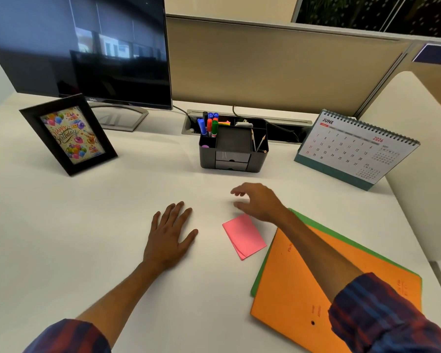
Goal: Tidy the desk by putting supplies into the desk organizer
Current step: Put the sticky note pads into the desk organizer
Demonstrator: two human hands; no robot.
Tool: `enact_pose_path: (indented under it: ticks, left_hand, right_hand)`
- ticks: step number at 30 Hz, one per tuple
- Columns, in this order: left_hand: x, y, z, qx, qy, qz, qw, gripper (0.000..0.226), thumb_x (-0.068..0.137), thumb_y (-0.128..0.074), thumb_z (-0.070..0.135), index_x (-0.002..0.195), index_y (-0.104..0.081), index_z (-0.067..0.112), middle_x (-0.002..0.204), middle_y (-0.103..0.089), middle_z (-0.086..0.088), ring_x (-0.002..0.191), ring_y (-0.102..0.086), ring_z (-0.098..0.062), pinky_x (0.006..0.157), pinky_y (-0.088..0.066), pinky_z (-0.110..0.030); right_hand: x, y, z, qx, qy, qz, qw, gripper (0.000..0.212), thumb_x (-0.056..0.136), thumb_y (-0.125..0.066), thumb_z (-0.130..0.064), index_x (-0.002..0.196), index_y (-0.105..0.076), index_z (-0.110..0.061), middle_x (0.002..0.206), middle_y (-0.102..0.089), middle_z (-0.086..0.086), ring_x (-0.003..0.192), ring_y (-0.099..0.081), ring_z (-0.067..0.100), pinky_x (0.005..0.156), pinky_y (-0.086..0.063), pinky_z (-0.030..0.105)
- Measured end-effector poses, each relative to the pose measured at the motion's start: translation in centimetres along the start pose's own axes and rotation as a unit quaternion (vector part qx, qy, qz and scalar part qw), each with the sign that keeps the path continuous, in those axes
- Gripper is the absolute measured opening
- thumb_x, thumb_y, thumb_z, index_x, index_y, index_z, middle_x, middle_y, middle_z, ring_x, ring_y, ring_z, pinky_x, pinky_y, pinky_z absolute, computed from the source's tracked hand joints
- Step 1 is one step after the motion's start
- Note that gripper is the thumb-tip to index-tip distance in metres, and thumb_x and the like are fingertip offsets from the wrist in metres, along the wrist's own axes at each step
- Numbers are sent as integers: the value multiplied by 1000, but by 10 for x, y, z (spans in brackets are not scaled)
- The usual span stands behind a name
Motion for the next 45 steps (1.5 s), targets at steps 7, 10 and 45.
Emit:
enact_pose_path:
  ticks: [7,10,45]
  left_hand:
    - [-1,0,-1,2,1,-1,1000,63,93,-26,62,149,-29,33,160,-18,9,148,-9,-12,119,-2,-38]
    - [-1,0,0,-1,0,2,1000,64,93,-25,62,149,-30,32,160,-19,8,148,-10,-12,119,-4,-39]
    - [-1,-2,-2,-3,2,-5,1000,61,94,-28,61,150,-27,35,160,-15,11,148,-6,-9,120,-4,-40]
  right_hand:
    - [-37,-33,8,-38,-8,-93,995,48,87,-62,-42,133,-55,-32,139,-44,-8,125,-43,12,92,-39,30]
    - [-47,-34,9,-35,-7,-107,994,57,82,-66,-48,136,-52,-34,140,-40,-10,125,-42,12,89,-40,30]
    - [34,149,-28,41,53,252,965,18,94,-55,-10,108,-67,-8,102,-64,6,89,-53,12,77,-44,26]
Point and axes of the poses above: each hand's wrist, its own x-axis towards the middle knuckle, its own y-axis out of the back of the hand, z = x × y, the point moved 8 cm from there along x, towards the middle knuckle
